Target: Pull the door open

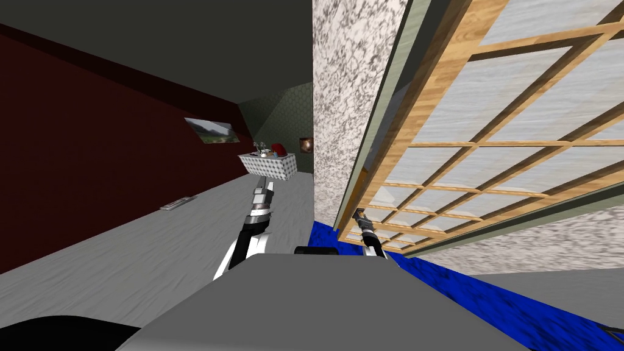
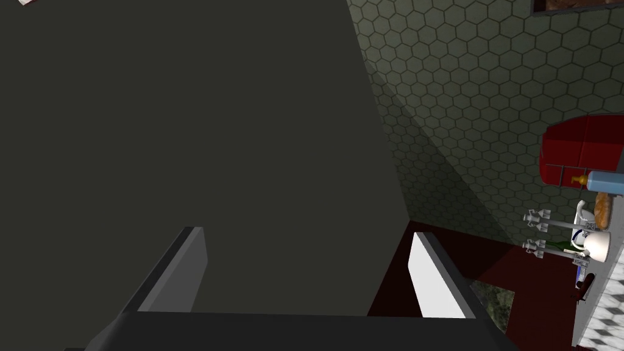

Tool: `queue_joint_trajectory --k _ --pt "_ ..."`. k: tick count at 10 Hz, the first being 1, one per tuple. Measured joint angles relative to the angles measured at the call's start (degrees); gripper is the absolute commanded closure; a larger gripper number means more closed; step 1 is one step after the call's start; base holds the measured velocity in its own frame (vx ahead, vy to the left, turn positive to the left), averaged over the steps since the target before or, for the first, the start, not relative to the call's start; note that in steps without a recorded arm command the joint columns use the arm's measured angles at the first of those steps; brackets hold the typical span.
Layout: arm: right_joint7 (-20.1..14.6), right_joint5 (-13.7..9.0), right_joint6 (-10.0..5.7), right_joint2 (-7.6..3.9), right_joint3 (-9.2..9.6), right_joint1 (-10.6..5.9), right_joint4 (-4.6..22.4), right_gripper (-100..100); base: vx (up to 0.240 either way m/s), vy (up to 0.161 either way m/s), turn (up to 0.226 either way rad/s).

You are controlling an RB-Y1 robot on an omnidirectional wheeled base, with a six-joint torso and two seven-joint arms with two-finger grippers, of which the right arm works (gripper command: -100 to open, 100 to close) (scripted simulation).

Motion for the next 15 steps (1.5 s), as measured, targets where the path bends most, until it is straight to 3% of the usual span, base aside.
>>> queue_joint_trajectory --k 1,2,4,6,8,9,10,13,15 --pt "0.0 -1.5 1.97 0.81 -0.66 0.58 -1.3 100 -0.013 0.015 -0.035" --pt "-0.3 -2.8 2.14 0.34 -1.06 -0.77 1.3 100 -0.018 0.015 -0.048" --pt "-1.0 -5.5 4.74 0.38 -1.88 -1.11 1.2 100 -0.011 0.009 -0.025" --pt "-1.9 -8.2 5.50 0.43 -2.42 -2.07 3.1 100 -0.008 0.021 0.004" --pt "-2.2 -8.8 9.04 0.75 -2.34 -0.02 -1.2 100 0.002 0.008 -0.020" --pt "-2.0 -8.9 8.26 0.55 -2.59 -1.84 1.8 100 0.005 -0.007 0.008" --pt "-2.2 -8.9 6.30 0.04 -2.59 -3.47 5.4 100 0.001 -0.017 0.007" --pt "-2.2 -8.8 9.27 0.70 -2.36 -0.36 -0.7 100 -0.001 0.004 -0.004" --pt "-2.9 -8.9 8.33 0.91 -2.18 -1.41 0.5 100 -0.020 0.016 0.077"
